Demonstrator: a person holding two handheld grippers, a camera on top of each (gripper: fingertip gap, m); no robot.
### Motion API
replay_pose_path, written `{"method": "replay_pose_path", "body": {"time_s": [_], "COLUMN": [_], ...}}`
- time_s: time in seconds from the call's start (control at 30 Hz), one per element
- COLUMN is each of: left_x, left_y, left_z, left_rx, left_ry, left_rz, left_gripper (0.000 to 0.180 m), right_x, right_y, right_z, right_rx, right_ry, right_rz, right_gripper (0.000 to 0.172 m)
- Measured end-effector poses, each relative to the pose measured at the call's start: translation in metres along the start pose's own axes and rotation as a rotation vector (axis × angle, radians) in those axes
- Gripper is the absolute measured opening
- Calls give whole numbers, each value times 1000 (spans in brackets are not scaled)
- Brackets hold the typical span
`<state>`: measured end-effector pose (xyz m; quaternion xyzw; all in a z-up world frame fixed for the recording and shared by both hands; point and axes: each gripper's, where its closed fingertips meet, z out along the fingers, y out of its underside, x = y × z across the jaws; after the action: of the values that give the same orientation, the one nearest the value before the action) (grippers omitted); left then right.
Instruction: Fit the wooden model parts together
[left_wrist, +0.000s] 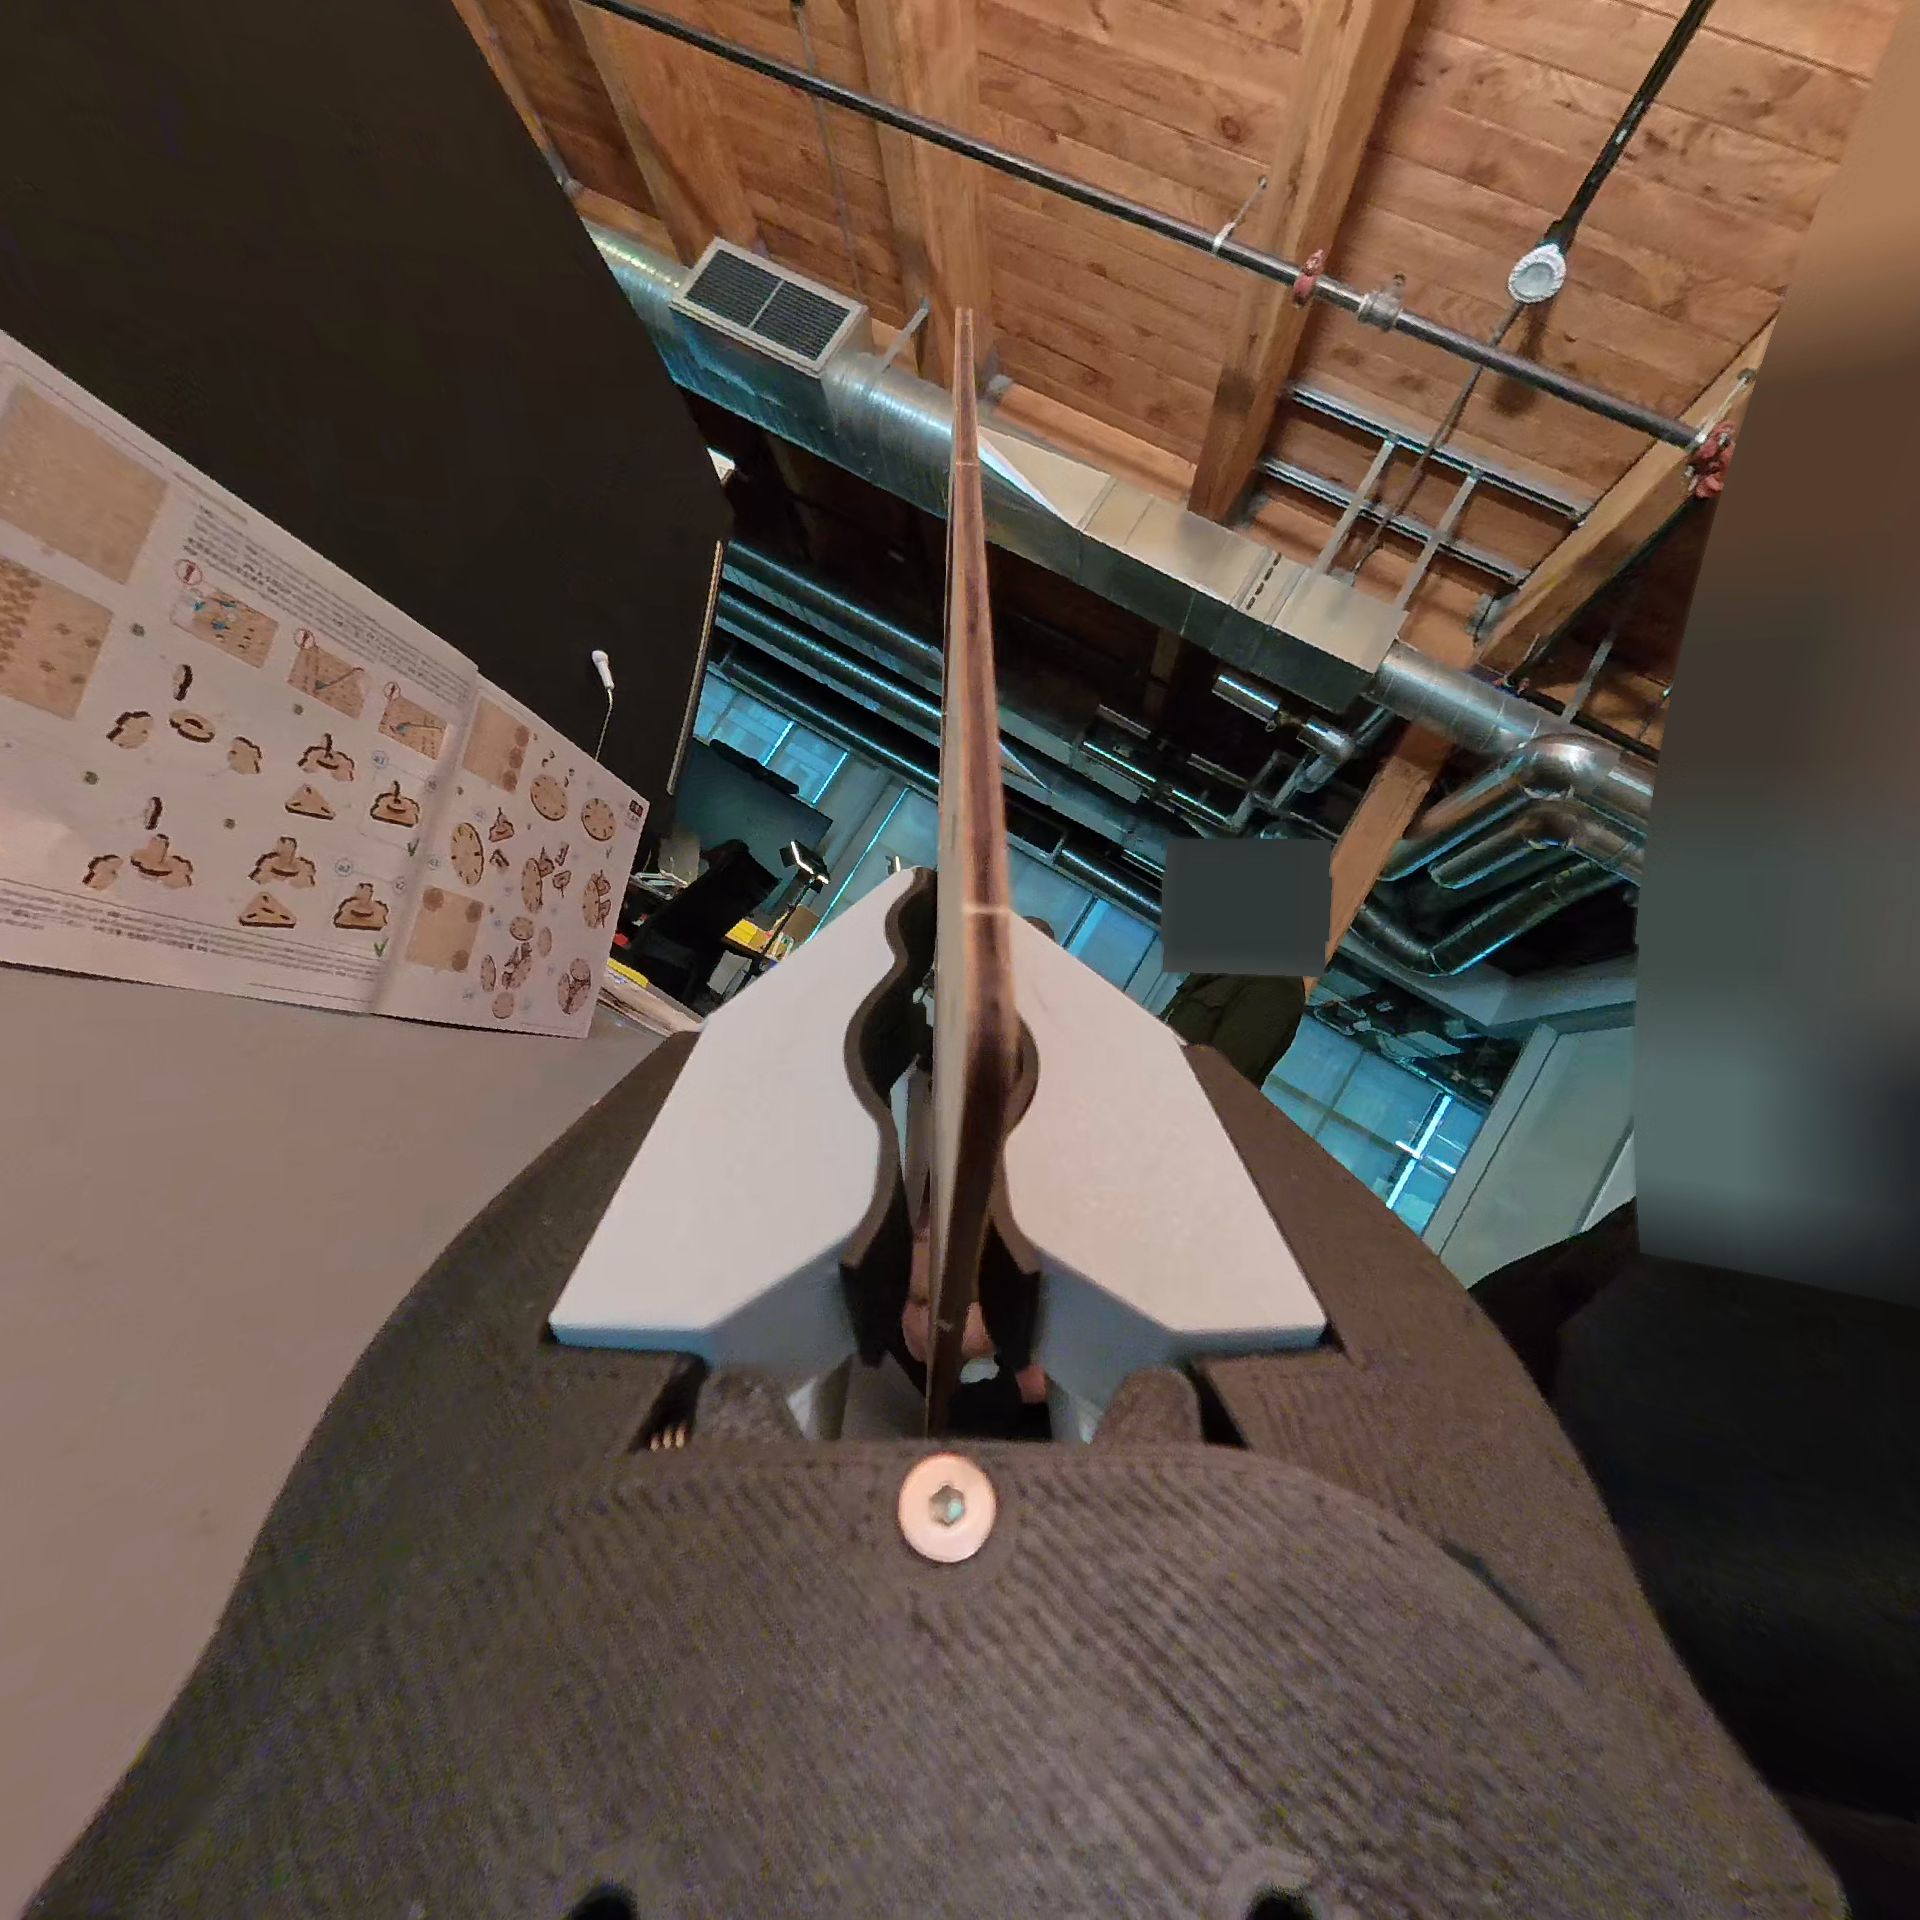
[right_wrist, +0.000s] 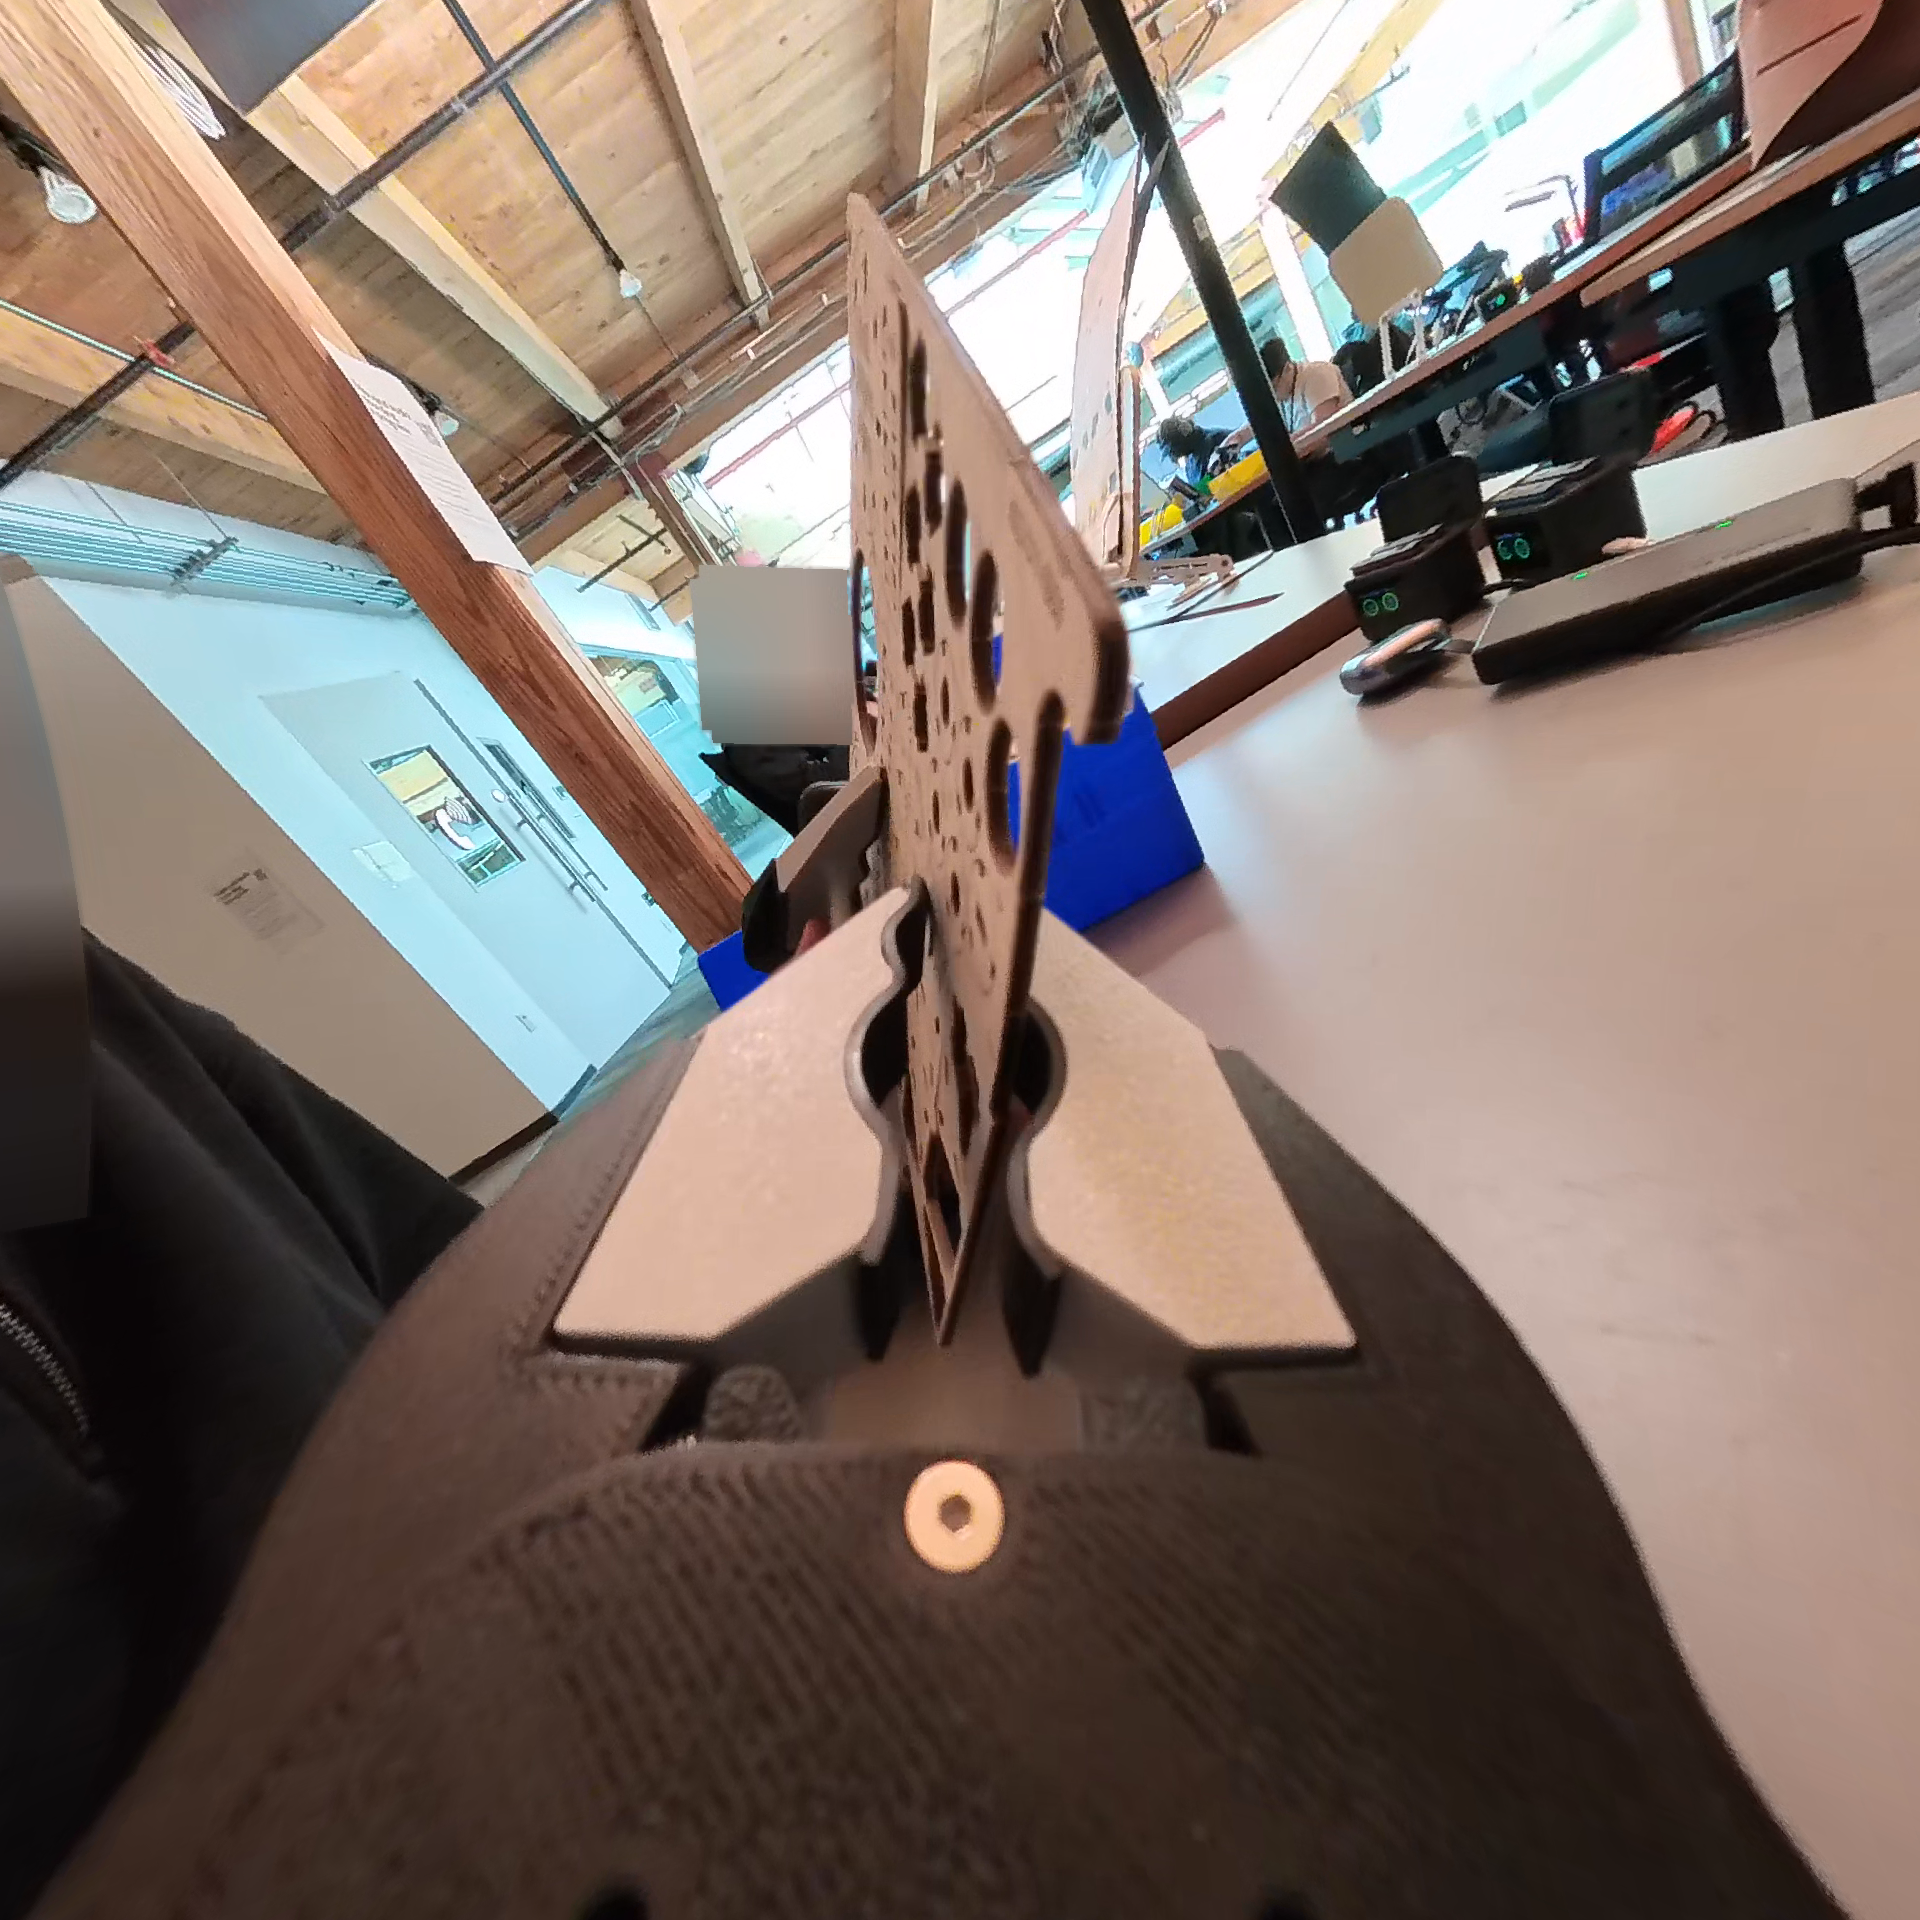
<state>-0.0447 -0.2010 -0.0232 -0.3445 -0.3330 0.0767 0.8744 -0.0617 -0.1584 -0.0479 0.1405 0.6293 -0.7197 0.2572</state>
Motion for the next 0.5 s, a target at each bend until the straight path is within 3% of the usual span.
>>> {"method": "replay_pose_path", "body": {"time_s": [0.5], "left_x": [-1], "left_y": [3], "left_z": [2], "left_rx": [-29], "left_ry": [-32], "left_rz": [-16], "left_gripper": [1], "right_x": [-1], "right_y": [-2], "right_z": [-3], "right_rx": [-24], "right_ry": [17], "right_rz": [-59], "right_gripper": [2]}}
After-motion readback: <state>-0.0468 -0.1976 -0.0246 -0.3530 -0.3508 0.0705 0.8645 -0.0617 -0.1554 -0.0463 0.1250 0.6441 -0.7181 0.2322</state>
